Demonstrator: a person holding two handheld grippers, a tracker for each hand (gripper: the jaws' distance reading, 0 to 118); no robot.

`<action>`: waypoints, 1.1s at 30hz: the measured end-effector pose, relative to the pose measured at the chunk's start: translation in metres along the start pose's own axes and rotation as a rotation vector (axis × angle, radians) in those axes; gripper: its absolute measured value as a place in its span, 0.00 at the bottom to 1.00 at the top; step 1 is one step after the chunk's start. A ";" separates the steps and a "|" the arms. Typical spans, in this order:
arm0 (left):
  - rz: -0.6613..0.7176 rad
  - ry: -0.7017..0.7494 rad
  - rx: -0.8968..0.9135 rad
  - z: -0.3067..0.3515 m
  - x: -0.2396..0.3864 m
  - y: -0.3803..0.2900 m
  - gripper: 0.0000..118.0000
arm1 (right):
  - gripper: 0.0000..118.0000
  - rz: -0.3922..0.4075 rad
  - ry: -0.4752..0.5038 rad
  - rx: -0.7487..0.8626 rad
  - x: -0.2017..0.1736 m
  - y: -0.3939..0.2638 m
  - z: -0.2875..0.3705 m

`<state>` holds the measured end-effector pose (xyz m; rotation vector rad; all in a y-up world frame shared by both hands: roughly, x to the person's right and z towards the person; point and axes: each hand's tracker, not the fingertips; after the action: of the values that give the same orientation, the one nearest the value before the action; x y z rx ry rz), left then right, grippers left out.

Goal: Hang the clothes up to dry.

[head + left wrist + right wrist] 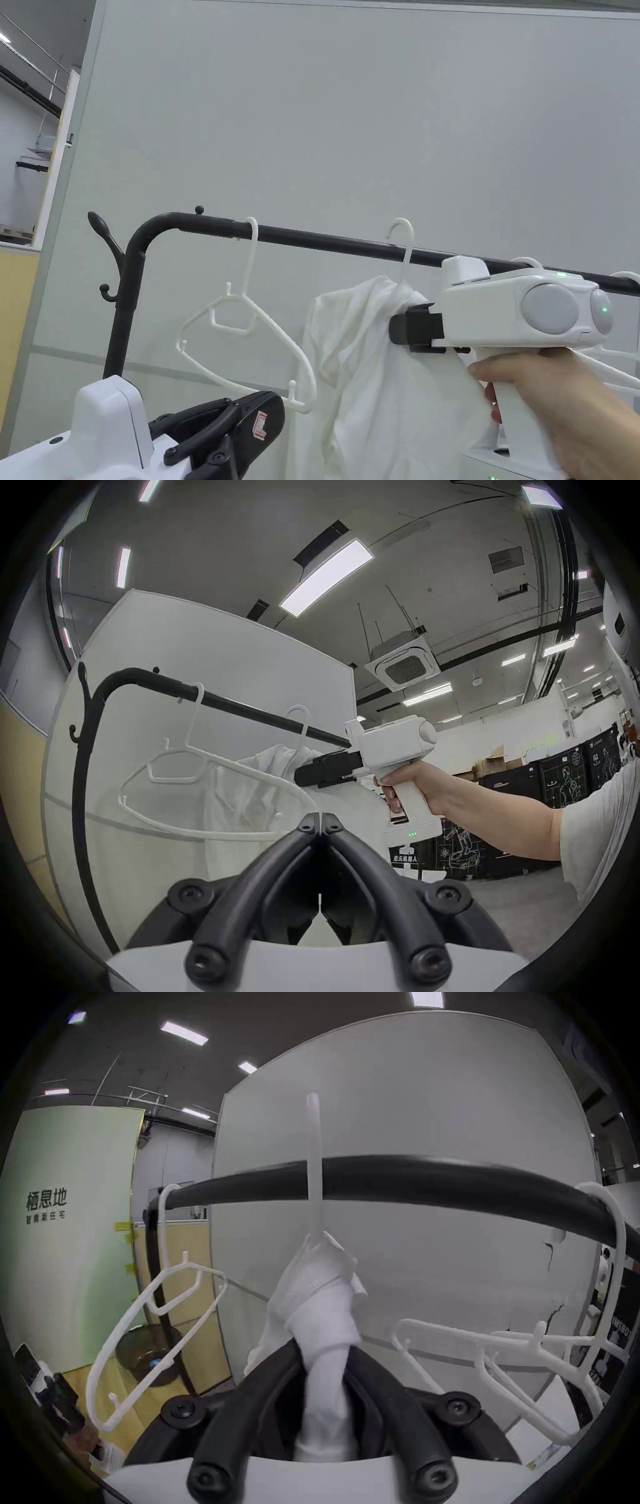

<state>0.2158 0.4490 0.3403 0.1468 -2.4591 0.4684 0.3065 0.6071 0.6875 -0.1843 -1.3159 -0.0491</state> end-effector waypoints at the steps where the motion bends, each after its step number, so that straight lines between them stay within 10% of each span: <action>1: 0.001 0.008 -0.006 -0.001 -0.001 -0.001 0.01 | 0.04 0.010 -0.013 0.003 -0.001 -0.002 0.000; 18: 0.023 0.017 -0.089 -0.007 -0.008 -0.023 0.01 | 0.07 0.066 -0.018 -0.025 -0.009 -0.024 -0.004; 19: 0.023 0.016 -0.093 -0.007 -0.009 -0.024 0.01 | 0.13 0.075 -0.021 -0.027 -0.010 -0.023 -0.001; 22: 0.021 0.014 -0.105 -0.006 -0.011 -0.027 0.01 | 0.89 0.062 -0.005 0.030 -0.007 -0.018 0.014; 33: 0.043 -0.004 -0.125 -0.012 -0.012 -0.033 0.01 | 0.94 0.038 0.092 0.207 -0.014 0.003 0.082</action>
<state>0.2389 0.4222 0.3517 0.0429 -2.4916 0.3319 0.2248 0.6222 0.6935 -0.0305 -1.2168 0.1091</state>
